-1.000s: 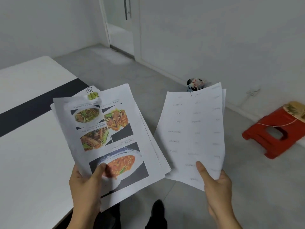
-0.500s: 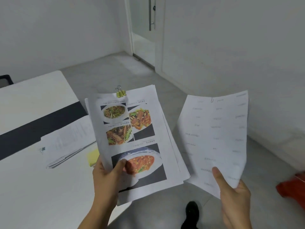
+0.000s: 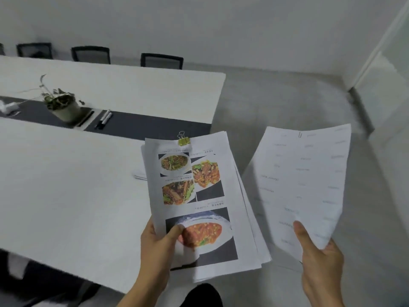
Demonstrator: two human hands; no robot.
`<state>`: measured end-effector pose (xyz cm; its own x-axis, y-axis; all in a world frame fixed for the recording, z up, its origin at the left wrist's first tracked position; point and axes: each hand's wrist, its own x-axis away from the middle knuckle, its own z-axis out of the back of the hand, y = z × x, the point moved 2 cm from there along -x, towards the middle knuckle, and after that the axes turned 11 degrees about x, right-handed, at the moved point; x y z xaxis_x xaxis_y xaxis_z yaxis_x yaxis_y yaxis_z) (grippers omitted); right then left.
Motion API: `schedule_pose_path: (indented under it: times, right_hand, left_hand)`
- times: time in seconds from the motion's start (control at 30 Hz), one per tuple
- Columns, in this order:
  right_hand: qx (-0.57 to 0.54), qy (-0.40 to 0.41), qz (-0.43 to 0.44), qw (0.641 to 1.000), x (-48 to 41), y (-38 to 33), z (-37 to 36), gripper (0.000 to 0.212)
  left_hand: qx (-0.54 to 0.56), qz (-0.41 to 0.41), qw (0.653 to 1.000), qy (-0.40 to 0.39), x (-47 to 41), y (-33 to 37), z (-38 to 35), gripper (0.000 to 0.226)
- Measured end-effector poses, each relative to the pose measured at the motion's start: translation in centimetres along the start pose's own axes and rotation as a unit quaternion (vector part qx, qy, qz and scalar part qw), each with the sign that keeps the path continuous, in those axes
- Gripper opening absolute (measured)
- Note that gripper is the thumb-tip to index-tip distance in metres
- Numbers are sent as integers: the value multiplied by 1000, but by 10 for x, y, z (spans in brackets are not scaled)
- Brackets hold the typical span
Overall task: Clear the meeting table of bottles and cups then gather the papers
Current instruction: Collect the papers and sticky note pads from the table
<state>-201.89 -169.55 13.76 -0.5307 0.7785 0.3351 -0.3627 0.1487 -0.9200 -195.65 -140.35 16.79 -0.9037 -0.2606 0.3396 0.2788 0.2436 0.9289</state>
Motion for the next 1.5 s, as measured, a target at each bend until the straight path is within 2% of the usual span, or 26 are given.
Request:
schedule_pose_path:
  times: [0.07, 0.2, 0.3, 0.43, 0.6, 0.7, 0.93, 1.0, 1.07, 1.1, 1.17, 1.23, 1.3, 1.37, 1.5]
  right_hand:
    - [40, -44, 5, 998, -27, -13, -28, 13]
    - [117, -94, 28, 988, -78, -30, -85, 17]
    - [170, -102, 46, 979, -120, -47, -123, 25]
    - [221, -99, 58, 968, -181, -78, -172, 23]
    - [244, -133, 67, 958, -240, -119, -239, 20]
    - [252, -174, 66, 950, -267, -135, -277, 27]
    - [311, -289, 91, 901, -327, -159, -365, 22]
    - [308, -344, 80, 883, -343, -162, -391, 20]
    - [306, -435, 55, 845, -347, -164, -421, 17]
    - [306, -489, 44, 815, -342, -164, -437, 15]
    - [307, -594, 42, 742, -326, -163, -469, 16]
    - [312, -675, 52, 666, -306, -157, -495, 24]
    - [324, -724, 67, 606, -288, -147, -511, 30]
    - [334, -747, 89, 567, -271, -136, -523, 28]
    - [380, -765, 118, 506, -246, -104, -547, 31]
  left_hand:
    - [30, 10, 998, 58, -9, -9, -5, 36]
    - [102, 26, 984, 143, -49, -27, -25, 32]
    - [144, 34, 969, 199, -103, -37, -49, 31]
    - [181, 45, 943, 276, -198, -44, -84, 26]
    - [158, 83, 914, 365, -293, -53, -99, 31]
    - [137, 113, 899, 400, -325, -68, -93, 34]
    - [-7, 206, 884, 419, -352, -87, -91, 49]
    - [-28, 211, 870, 446, -347, -79, -99, 64]
    - [-62, 202, 847, 487, -339, -69, -107, 77]
    - [-59, 190, 847, 494, -334, -62, -113, 75]
    - [16, 159, 868, 471, -326, -46, -130, 58]
    - [153, 126, 880, 432, -317, -29, -151, 39]
    - [202, 90, 864, 452, -306, -25, -160, 37]
    - [216, 69, 849, 477, -301, -26, -164, 34]
    - [142, 75, 827, 539, -307, -51, -155, 44]
